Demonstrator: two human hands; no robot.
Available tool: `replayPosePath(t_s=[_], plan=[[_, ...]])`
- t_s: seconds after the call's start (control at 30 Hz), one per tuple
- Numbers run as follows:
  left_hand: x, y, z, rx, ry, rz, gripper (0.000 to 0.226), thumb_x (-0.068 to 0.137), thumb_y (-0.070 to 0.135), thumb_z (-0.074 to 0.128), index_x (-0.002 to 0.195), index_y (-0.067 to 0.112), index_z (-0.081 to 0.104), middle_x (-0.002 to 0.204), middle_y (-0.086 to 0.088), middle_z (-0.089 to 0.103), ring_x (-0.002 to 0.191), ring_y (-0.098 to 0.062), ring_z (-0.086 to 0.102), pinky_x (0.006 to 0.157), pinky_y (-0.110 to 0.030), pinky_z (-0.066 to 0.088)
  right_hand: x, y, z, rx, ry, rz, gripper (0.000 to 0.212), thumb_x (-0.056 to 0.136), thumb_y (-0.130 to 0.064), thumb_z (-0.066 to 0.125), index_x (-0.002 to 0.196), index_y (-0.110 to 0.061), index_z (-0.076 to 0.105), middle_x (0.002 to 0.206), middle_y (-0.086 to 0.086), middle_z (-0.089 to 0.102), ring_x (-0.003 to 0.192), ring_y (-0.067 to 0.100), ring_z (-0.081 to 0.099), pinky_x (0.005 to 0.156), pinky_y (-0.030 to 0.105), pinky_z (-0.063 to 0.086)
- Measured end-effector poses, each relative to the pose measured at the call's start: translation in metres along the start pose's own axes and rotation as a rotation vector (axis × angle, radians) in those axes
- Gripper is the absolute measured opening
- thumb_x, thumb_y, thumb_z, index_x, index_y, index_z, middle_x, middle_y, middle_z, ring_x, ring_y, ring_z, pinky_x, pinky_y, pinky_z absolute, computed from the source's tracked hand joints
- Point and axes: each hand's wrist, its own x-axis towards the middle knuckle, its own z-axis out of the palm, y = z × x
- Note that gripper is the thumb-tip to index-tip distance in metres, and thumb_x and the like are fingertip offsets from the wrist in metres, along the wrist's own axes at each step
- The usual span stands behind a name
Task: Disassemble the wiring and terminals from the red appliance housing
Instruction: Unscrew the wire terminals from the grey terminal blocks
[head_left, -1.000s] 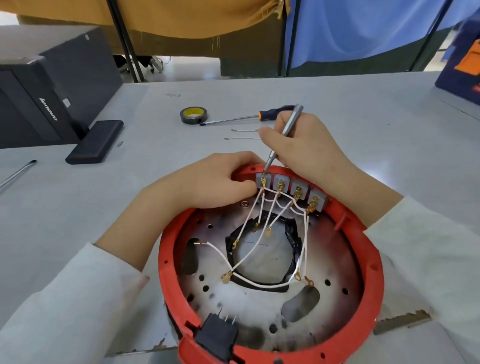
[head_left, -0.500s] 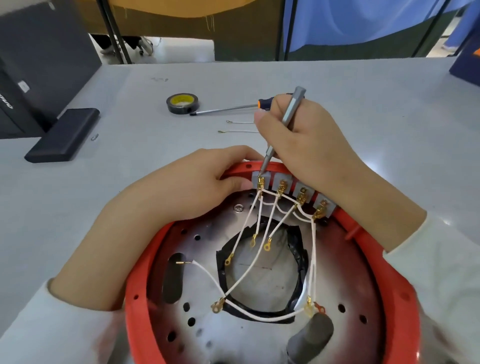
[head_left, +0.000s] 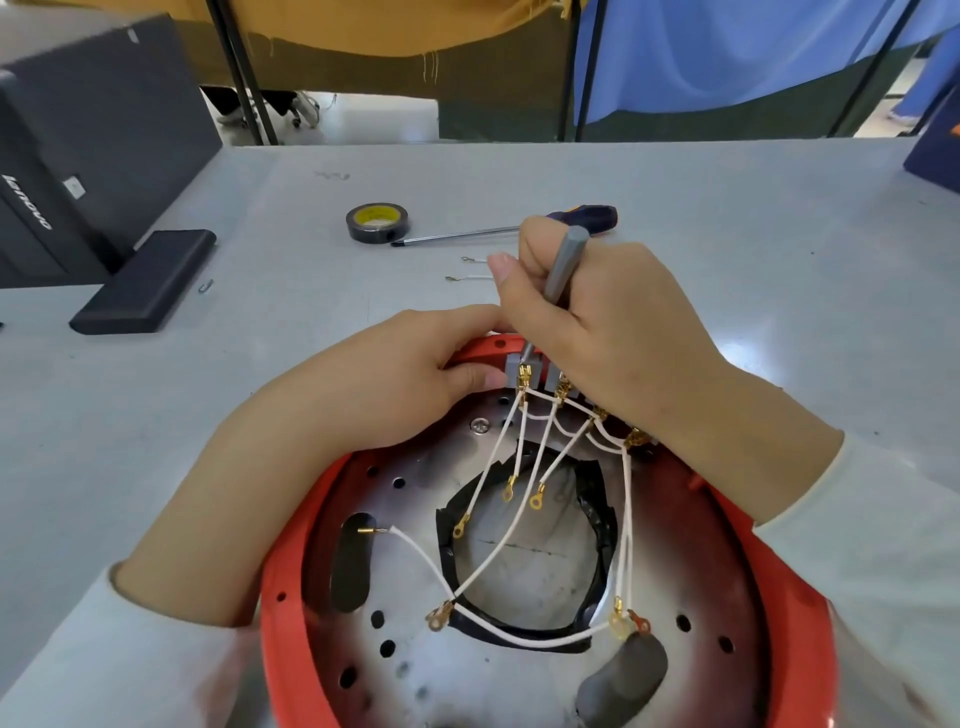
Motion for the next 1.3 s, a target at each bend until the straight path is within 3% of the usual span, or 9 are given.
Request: replayPosePath(t_s=[0.2, 0.3, 0.4, 0.6, 0.83, 0.9, 1.0, 1.17, 1.3], plan=[[0.001, -0.004, 0.0, 0.024, -0.013, -0.025, 0.032, 0.093, 0.028, 0.056, 0.121, 0.043, 0.052, 0.111, 0.02, 0.062, 0.101, 0.002, 0.054, 0.089, -0.021, 0.041, 0.005, 0.006, 0.003, 0.129, 0.035, 0.138, 0.042, 0.096, -0.028, 0.047, 0.06, -0.025, 0.026, 0.05, -0.006, 0.03, 0.05, 0.015, 0.037, 0.052, 0.037, 0.037], [0.002, -0.005, 0.0, 0.029, -0.016, -0.031, 0.029, 0.093, 0.031, 0.056, 0.118, 0.045, 0.052, 0.105, 0.021, 0.063, 0.094, 0.006, 0.054, 0.083, -0.011, 0.039, 0.011, 0.01, 0.003, 0.268, -0.007, 0.268, 0.042, 0.096, -0.022, 0.049, 0.06, -0.019, 0.028, 0.054, -0.006, 0.031, 0.05, 0.012, 0.037, 0.057, 0.045, 0.047], [0.002, -0.005, 0.001, 0.031, -0.024, -0.04, 0.029, 0.093, 0.032, 0.055, 0.118, 0.045, 0.052, 0.105, 0.021, 0.062, 0.093, 0.006, 0.054, 0.082, -0.008, 0.037, 0.016, 0.014, 0.005, 0.342, -0.05, 0.36, 0.041, 0.096, -0.019, 0.048, 0.059, -0.019, 0.028, 0.055, -0.003, 0.032, 0.049, 0.01, 0.039, 0.052, 0.037, 0.047], [0.002, -0.004, 0.001, 0.031, -0.025, -0.055, 0.029, 0.093, 0.033, 0.055, 0.119, 0.044, 0.051, 0.111, 0.018, 0.062, 0.101, -0.002, 0.055, 0.091, -0.025, 0.041, 0.023, 0.019, 0.008, 0.383, -0.132, 0.469, 0.039, 0.091, -0.013, 0.046, 0.056, -0.018, 0.03, 0.054, 0.001, 0.032, 0.043, 0.011, 0.03, 0.04, 0.019, 0.028], [0.002, -0.004, 0.001, 0.008, -0.017, -0.043, 0.029, 0.093, 0.029, 0.056, 0.118, 0.042, 0.053, 0.108, 0.019, 0.063, 0.1, 0.0, 0.056, 0.09, -0.021, 0.041, 0.012, 0.011, 0.007, 0.325, 0.052, 0.35, 0.043, 0.096, -0.018, 0.047, 0.058, -0.018, 0.03, 0.05, -0.008, 0.031, 0.043, 0.005, 0.039, 0.05, 0.03, 0.045], [0.002, -0.004, 0.001, 0.002, -0.011, -0.036, 0.026, 0.092, 0.029, 0.057, 0.113, 0.044, 0.053, 0.103, 0.021, 0.064, 0.096, 0.004, 0.055, 0.085, -0.013, 0.04, 0.008, 0.009, 0.005, 0.308, 0.109, 0.275, 0.044, 0.098, -0.018, 0.048, 0.058, -0.019, 0.03, 0.049, -0.009, 0.03, 0.044, 0.007, 0.039, 0.047, 0.024, 0.04], [0.002, -0.005, 0.001, 0.005, -0.007, -0.04, 0.028, 0.092, 0.03, 0.057, 0.115, 0.046, 0.053, 0.101, 0.023, 0.063, 0.094, 0.007, 0.055, 0.083, -0.01, 0.039, 0.006, 0.008, 0.005, 0.256, 0.067, 0.215, 0.042, 0.099, -0.02, 0.047, 0.061, -0.017, 0.03, 0.052, -0.005, 0.032, 0.049, 0.01, 0.037, 0.048, 0.022, 0.033], [0.002, -0.006, 0.001, 0.021, 0.0, -0.051, 0.032, 0.092, 0.031, 0.056, 0.119, 0.047, 0.052, 0.101, 0.025, 0.062, 0.094, 0.01, 0.053, 0.079, -0.005, 0.036, 0.008, 0.007, 0.006, 0.245, 0.024, 0.236, 0.04, 0.098, -0.023, 0.047, 0.062, -0.017, 0.031, 0.053, -0.004, 0.035, 0.051, 0.014, 0.041, 0.056, 0.036, 0.041], [0.002, -0.005, 0.001, 0.02, -0.007, -0.057, 0.029, 0.092, 0.03, 0.056, 0.117, 0.046, 0.053, 0.101, 0.022, 0.063, 0.093, 0.007, 0.055, 0.082, -0.009, 0.038, 0.011, 0.008, 0.006, 0.273, 0.005, 0.295, 0.04, 0.098, -0.023, 0.046, 0.061, -0.017, 0.032, 0.056, 0.0, 0.038, 0.059, 0.029, 0.05, 0.059, 0.043, 0.048]])
